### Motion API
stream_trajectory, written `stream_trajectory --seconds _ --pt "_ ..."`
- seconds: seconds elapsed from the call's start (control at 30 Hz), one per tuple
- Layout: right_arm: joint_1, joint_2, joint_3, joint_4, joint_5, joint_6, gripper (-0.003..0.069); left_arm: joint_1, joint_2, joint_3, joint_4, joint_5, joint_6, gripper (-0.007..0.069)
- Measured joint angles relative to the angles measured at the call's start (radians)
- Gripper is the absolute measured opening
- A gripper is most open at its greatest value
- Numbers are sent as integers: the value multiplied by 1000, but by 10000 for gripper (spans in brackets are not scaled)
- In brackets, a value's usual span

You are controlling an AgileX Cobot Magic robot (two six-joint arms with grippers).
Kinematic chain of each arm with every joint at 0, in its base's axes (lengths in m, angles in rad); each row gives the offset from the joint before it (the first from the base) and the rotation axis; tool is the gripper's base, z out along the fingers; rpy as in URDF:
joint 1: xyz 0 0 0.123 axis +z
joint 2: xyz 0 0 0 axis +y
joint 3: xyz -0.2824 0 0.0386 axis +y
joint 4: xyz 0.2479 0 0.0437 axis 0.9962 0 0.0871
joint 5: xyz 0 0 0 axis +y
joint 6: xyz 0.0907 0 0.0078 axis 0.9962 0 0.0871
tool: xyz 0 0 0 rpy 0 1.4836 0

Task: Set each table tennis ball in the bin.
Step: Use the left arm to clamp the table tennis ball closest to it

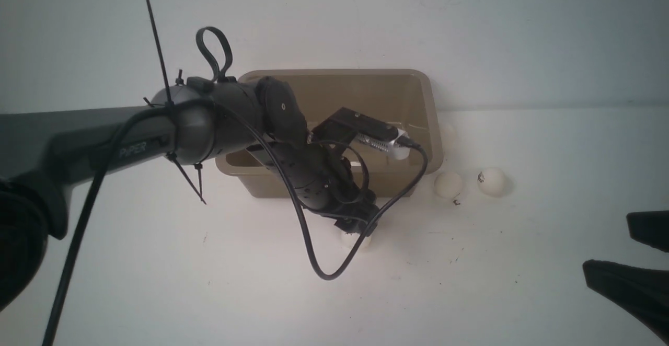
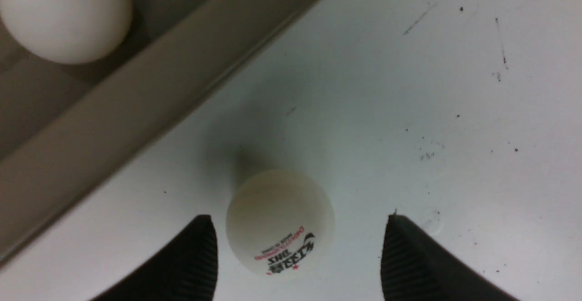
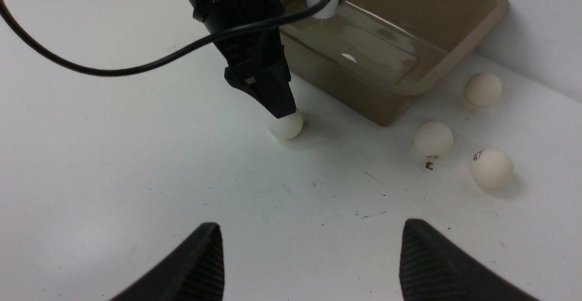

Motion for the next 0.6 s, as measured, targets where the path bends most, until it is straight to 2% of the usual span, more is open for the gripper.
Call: stream_trajectory --seconds 0.6 --pt "0 0 0 -2 -2 -4 472 -48 26 0 16 -105 -1 436"
